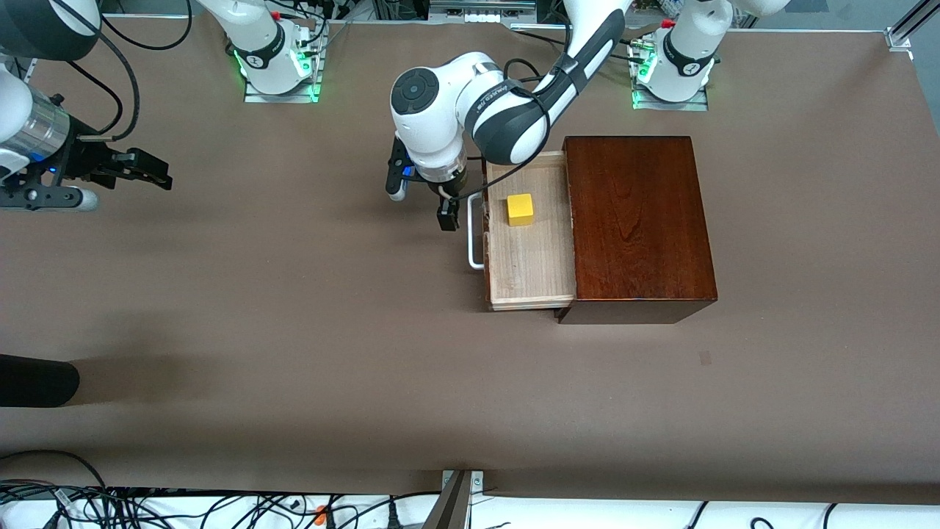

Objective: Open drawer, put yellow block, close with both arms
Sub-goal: 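Withdraw the right gripper while the left gripper moves to the drawer front, then push the drawer shut into the box with the left gripper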

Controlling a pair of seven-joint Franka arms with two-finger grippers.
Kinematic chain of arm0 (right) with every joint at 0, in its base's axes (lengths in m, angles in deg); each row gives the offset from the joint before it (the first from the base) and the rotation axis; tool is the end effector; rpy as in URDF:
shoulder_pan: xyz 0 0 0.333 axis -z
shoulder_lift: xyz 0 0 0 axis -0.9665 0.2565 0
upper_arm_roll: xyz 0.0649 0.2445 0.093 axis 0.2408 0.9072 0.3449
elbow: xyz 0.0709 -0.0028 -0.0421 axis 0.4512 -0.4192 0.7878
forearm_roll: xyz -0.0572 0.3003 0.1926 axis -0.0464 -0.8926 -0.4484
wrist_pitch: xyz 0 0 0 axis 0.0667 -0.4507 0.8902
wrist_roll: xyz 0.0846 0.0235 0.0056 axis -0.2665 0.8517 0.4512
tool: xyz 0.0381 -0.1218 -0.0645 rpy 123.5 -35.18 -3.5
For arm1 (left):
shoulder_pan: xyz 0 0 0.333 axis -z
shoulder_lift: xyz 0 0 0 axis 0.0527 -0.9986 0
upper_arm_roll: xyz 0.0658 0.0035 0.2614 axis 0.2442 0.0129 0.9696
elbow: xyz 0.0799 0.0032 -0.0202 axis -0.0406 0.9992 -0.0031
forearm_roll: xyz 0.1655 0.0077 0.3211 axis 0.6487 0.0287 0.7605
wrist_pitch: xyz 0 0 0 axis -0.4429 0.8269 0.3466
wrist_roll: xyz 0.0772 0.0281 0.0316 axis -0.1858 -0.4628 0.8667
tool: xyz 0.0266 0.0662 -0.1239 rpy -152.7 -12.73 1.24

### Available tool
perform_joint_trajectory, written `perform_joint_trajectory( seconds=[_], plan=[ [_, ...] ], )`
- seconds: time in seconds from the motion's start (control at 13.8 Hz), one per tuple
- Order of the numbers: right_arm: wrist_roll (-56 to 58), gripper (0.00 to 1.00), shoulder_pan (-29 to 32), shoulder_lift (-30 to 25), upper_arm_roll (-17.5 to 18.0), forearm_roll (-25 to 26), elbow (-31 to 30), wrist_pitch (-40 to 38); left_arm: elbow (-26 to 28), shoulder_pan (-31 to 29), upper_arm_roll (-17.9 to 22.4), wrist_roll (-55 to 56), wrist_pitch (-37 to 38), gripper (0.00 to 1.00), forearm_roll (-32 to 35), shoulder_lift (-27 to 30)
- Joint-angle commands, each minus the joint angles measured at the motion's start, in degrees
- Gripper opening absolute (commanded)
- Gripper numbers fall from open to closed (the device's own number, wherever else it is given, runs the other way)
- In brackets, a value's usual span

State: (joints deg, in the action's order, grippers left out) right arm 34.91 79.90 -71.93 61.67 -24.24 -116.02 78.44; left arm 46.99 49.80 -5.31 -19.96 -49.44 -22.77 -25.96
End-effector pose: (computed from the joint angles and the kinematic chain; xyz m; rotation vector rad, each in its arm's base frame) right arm 0.5097 0.0016 0.4680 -3.1215 0.0434 0.1270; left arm 0.4272 -0.5118 0.2729 -2.0578 2.2348 0.1284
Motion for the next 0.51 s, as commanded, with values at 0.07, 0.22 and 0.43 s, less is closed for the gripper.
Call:
perform_joint_trajectory(
  seconds=[0.07,0.22,0.43],
  plan=[
    [-0.7,1.00,-0.5,-3.6,-1.4,-0.1,0.2,0.5,-0.3,0.2,0.6,-0.9,1.1,1.00,1.9,-0.8],
    [-0.7,1.00,-1.0,-3.4,-1.6,-0.2,0.2,0.4,0.1,0.0,0.9,-1.0,2.5,1.00,3.4,-0.8],
    [-1.7,1.00,-1.1,-2.0,-3.1,-0.5,1.5,-1.7,0.0,-0.2,1.5,-0.9,6.2,1.00,4.0,-0.4]
  ],
)
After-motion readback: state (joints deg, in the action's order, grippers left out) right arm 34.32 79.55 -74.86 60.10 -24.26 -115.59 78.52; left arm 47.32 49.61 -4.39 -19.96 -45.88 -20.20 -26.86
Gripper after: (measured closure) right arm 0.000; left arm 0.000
